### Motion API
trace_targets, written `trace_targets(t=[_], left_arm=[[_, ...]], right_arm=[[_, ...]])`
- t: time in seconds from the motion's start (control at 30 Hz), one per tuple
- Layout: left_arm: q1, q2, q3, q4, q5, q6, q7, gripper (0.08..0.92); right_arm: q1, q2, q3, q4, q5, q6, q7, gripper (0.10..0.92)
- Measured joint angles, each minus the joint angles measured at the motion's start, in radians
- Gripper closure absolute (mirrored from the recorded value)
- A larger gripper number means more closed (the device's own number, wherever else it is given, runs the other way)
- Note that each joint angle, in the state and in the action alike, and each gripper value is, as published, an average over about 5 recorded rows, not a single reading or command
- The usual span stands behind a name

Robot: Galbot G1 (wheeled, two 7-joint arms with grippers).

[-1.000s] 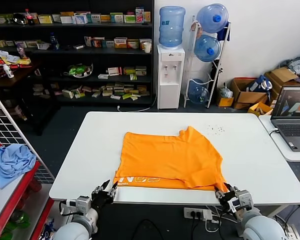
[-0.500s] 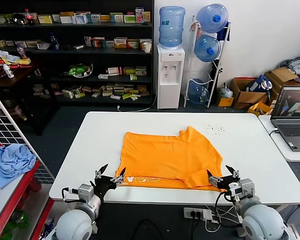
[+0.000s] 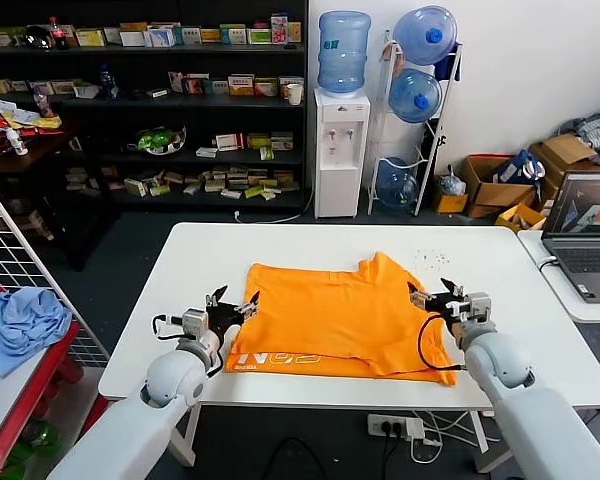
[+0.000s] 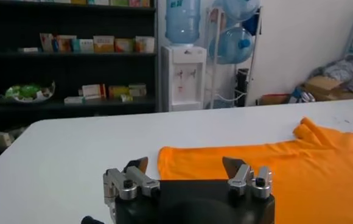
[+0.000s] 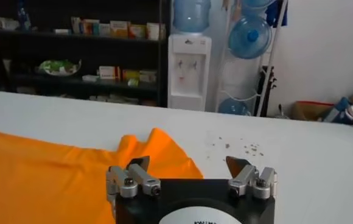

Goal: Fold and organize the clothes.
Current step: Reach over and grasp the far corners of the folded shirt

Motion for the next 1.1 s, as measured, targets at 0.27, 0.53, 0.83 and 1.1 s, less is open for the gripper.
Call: trace_targets(t=[0.27,0.53,0.83,1.1], left_arm=[[-0.161,-0.084,0.039,0.219,-0.016,0.007,0.024,0.177],[-0.281,-0.179,0.038,0.415,0.004,-0.01,0.053,0.177],[-0.365,-0.266,0.041,0.594,0.044,-0.017,0.083,0.177],[-0.392,-0.292,0.047,0.669,0.065,-0.003,0.096,0.302]], right_arm=[[0.144,0.071,-0.024,-0.215,-0.016,0.01,-0.067,0.203],[0.238,0.133,-0.04,-0.379,-0.065,0.01,-0.091,0.203],[0.291,0.169,-0.047,-0.479,-0.101,-0.004,-0.112,0.229],[0.306,0.185,-0.05,-0.513,-0.126,-0.021,-0.108,0.449]])
